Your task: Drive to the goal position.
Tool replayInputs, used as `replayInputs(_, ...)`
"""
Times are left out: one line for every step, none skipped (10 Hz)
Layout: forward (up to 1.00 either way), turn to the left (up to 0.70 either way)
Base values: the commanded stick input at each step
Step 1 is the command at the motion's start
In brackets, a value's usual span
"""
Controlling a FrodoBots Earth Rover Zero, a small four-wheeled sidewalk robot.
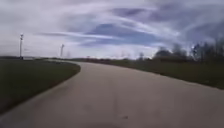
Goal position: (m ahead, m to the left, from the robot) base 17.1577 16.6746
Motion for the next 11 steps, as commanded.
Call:
replayInputs(1.00, 0.00)
replayInputs(1.00, 0.00)
replayInputs(1.00, 0.00)
replayInputs(1.00, -0.19)
replayInputs(1.00, -0.31)
replayInputs(1.00, -0.11)
replayInputs(1.00, -0.02)
replayInputs(1.00, 0.00)
replayInputs(1.00, 0.00)
replayInputs(1.00, 0.00)
replayInputs(1.00, 0.00)
